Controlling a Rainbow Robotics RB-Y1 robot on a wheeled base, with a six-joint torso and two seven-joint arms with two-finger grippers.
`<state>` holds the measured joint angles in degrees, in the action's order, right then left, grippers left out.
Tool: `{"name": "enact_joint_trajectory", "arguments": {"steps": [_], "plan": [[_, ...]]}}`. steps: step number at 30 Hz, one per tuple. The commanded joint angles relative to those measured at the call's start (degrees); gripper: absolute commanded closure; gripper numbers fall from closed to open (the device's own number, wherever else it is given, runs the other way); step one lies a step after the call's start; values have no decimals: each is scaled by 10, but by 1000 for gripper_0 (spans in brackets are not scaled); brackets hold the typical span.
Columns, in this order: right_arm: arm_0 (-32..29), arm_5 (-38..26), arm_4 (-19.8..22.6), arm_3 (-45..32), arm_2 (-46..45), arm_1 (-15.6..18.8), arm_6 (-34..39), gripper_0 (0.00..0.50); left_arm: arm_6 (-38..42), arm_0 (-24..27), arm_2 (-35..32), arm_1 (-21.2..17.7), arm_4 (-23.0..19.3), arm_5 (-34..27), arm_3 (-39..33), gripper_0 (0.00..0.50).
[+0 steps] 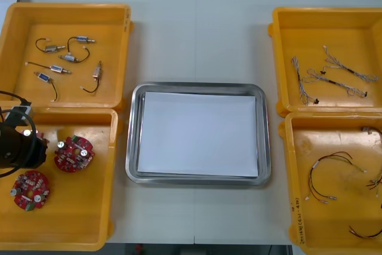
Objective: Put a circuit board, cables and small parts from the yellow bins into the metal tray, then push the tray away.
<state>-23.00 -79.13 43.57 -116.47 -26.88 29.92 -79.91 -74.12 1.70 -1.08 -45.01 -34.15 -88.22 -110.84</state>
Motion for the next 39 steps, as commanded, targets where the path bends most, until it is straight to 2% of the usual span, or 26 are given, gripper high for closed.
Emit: {"name": "enact_joint_trajectory", "arguments": {"steps": [1, 21, 22, 24, 25, 26, 39], "plan": [[-12, 18, -5, 16, 21, -9, 33, 0, -45, -15, 17, -25, 15, 12, -1, 0], [-9, 26, -33, 32, 49, -16, 66, 0, -46, -23, 18, -25, 17, 27, 3, 0], [-7, 26, -35, 32, 49, -16, 66, 0, -46, -23, 18, -25, 17, 27, 3, 60], [-5, 26, -38, 32, 49, -17, 66, 0, -47, -23, 18, -25, 16, 27, 3, 356], [-5, 26, -38, 32, 49, -17, 66, 0, -47, -23, 18, -25, 16, 27, 3, 356], [-4, 27, -41, 32, 49, -16, 66, 0, -47, -23, 18, -25, 16, 27, 3, 499], [-2, 66, -47, 54, 69, -17, 69, 0, -46, -23, 18, -25, 15, 27, 2, 500]]}}
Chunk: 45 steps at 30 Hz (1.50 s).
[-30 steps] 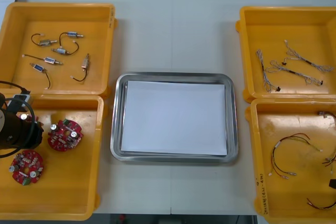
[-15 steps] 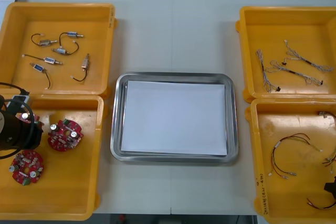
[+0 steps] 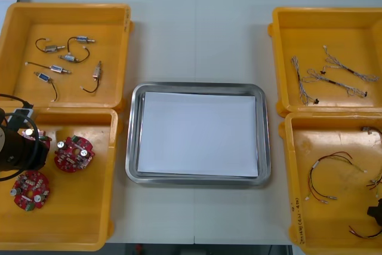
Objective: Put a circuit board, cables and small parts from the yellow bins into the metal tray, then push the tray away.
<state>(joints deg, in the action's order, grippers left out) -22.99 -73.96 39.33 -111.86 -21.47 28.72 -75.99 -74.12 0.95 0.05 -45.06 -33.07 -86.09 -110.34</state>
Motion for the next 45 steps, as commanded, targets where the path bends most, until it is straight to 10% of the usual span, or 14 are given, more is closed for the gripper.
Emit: {"name": "enact_joint_trajectory", "arguments": {"steps": [1, 13, 15, 16, 18, 20, 45], "plan": [[-2, 15, -5, 9, 15, -5, 30, 0, -46, -16, 6, -25, 5, 6, -4, 500], [-3, 15, -5, 11, 15, -5, 30, 0, -52, -10, -27, -27, -22, -2, -22, 500], [-4, 15, -3, 12, 15, -4, 30, 173, -52, -9, -32, -27, -22, -11, -31, 500], [-3, 15, -3, 11, 15, -4, 30, 173, -52, -5, -36, -28, -22, -22, -38, 500], [-3, 14, -1, 11, 15, -5, 30, 417, -52, -1, -41, -28, -23, -38, -47, 500], [-3, 14, 0, 11, 15, -4, 30, 500, -52, 6, -51, -28, -27, -59, -59, 500], [36, -133, 62, -66, -98, 24, 2, 500, -40, 191, -46, -34, -176, -239, -167, 500]]}}
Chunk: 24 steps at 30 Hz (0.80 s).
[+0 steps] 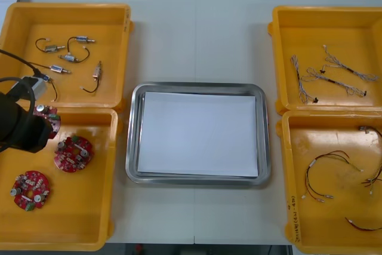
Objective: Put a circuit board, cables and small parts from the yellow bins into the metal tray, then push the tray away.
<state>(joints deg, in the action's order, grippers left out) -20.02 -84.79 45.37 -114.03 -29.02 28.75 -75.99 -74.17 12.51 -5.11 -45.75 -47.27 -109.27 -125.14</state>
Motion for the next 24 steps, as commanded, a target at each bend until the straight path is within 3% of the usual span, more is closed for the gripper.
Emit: {"name": "enact_joint_trajectory", "arguments": {"steps": [1, 10, 18, 24], "plan": [[6, -28, 1, -50, -24, 28, 2, 500, -39, 85, 11, -28, -38, -7, -19, 500], [23, -125, 2, -124, -46, 73, 11, 500, -18, 205, 145, -20, -56, -7, -20, 500], [78, -252, 8, -197, -72, 80, 11, 500, 32, 267, 238, 34, -59, -7, -20, 500], [115, -252, 13, -235, -78, 82, 6, 500, 92, 299, 312, 74, -47, -7, -19, 500]]}}
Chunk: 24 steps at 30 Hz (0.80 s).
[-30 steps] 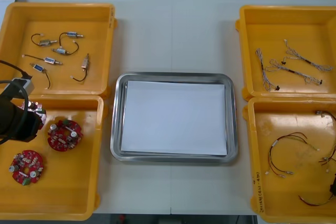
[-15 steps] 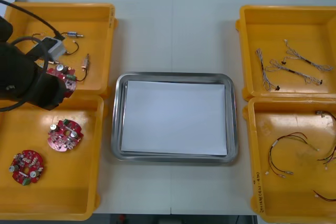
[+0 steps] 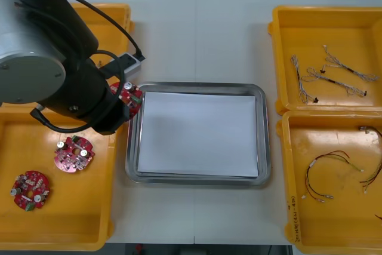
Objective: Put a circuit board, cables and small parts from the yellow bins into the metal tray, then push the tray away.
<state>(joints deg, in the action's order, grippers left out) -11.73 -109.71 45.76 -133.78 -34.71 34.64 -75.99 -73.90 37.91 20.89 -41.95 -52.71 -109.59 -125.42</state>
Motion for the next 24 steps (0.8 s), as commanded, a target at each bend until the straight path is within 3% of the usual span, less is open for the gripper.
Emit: {"name": "enact_joint_trajectory", "arguments": {"steps": [1, 7, 24], "plan": [[35, -3, 9, -45, -21, 24, 6, 500, 98, 46, 62, 42, 10, -4, -17, 499], [37, -3, 31, -77, -21, 38, 5, 500, 151, 56, 136, 78, 55, -4, -1, 500], [92, -3, 195, -95, -33, 141, -10, 500, 191, 55, 253, 77, 98, 81, 77, 500]]}}
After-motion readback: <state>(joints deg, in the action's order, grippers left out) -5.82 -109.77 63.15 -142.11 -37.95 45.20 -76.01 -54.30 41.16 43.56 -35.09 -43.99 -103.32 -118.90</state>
